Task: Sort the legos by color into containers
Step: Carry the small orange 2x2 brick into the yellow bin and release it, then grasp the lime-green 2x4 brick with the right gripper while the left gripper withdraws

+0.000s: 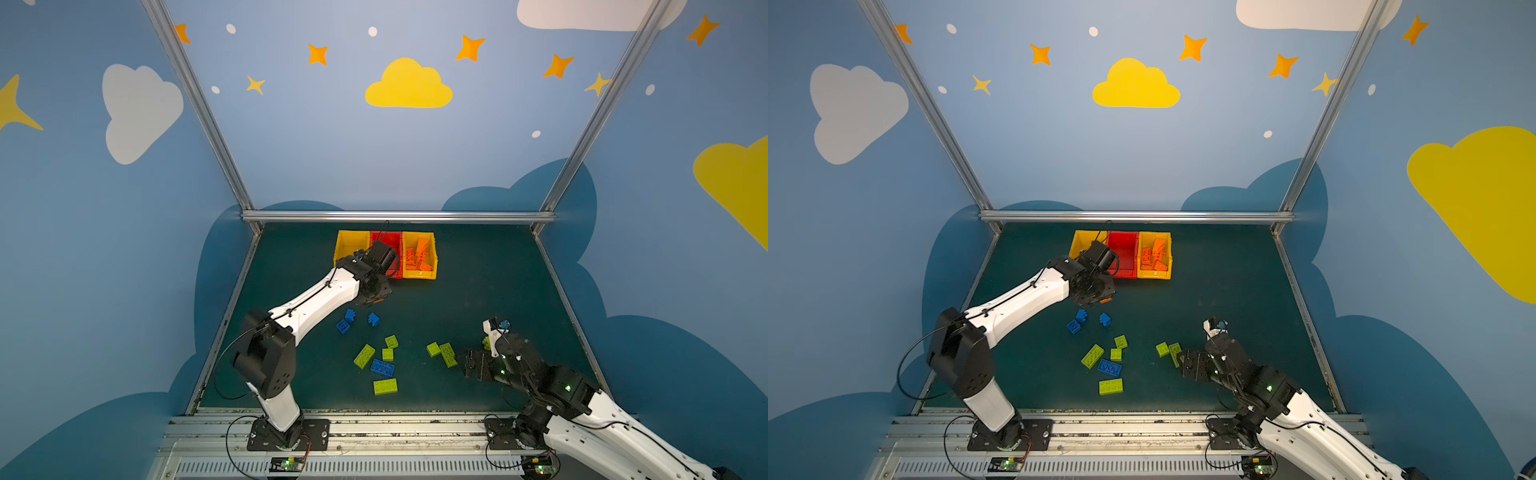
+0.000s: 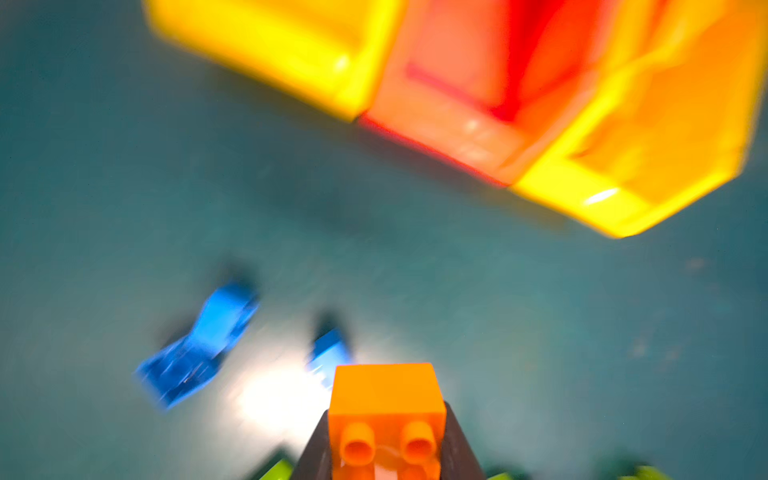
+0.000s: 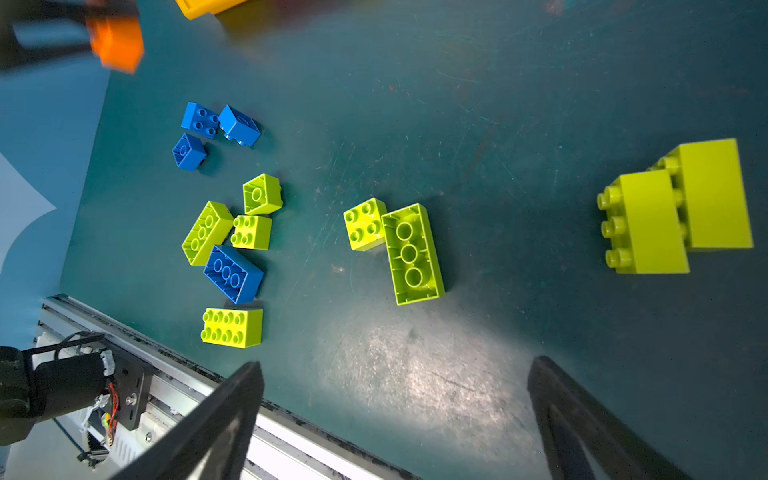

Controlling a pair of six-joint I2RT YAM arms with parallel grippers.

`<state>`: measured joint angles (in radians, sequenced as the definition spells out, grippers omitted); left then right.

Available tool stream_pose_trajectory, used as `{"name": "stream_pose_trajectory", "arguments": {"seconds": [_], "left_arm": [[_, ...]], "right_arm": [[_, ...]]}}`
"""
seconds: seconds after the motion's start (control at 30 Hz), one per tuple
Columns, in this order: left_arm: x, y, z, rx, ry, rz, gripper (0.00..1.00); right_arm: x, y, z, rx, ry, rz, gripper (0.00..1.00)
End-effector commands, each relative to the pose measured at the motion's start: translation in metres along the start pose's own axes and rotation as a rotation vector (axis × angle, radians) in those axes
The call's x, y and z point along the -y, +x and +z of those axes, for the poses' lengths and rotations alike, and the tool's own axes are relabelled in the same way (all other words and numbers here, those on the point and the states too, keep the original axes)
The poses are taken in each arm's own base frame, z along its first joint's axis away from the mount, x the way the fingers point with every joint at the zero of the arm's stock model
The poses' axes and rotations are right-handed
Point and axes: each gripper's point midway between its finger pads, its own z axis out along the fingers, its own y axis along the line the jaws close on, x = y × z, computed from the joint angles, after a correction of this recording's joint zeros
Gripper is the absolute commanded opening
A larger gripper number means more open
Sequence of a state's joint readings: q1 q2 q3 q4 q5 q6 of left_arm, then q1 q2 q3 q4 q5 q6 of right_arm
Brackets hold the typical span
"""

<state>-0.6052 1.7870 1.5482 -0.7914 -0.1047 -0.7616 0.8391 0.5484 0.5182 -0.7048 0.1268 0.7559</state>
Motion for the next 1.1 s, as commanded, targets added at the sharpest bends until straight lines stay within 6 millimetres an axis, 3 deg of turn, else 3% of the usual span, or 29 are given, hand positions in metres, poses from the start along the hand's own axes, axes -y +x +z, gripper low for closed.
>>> {"name": "stream_pose_trajectory", "arguments": {"seconds": [0.0,0.2,0.33,0.43,0.63,0.8,0.87,0.97,1.07], "left_arm": [[0.028,-0.020,0.009,0.000,0.008,0.130,0.14],[0.103,-0.063,0.036,0.014,0.124,0.231,0.14],[0.133,-0.080,0.059,0.012,0.194,0.258,0.14],[0.143,-0.089,0.076,0.017,0.248,0.250,0.15],[0.143,-0.110,0.103,0.015,0.341,0.148,0.18],[0.150,-0.114,0.119,-0.017,0.418,0.099,0.21],[0.149,-0.119,0.122,-0.011,0.426,0.089,0.35],[0.152,-0.122,0.121,-0.026,0.468,0.070,0.71],[0.167,-0.121,0.105,-0.047,0.554,0.060,0.83]], "right_arm": [[0.003,-0.006,-0.008,0.019,0.021,0.012,0.97],[0.002,-0.012,-0.011,0.028,0.038,0.027,0.97],[-0.002,-0.027,-0.016,0.060,0.056,0.018,0.97],[-0.011,-0.049,-0.025,0.103,0.067,-0.008,0.97],[-0.034,-0.093,-0.036,0.151,0.073,-0.046,0.97],[-0.049,-0.115,-0.037,0.155,0.063,-0.059,0.97],[-0.052,-0.119,-0.036,0.147,0.063,-0.063,0.97],[-0.057,-0.123,-0.038,0.141,0.058,-0.066,0.97],[-0.055,-0.124,-0.044,0.141,0.071,-0.061,0.97]]}}
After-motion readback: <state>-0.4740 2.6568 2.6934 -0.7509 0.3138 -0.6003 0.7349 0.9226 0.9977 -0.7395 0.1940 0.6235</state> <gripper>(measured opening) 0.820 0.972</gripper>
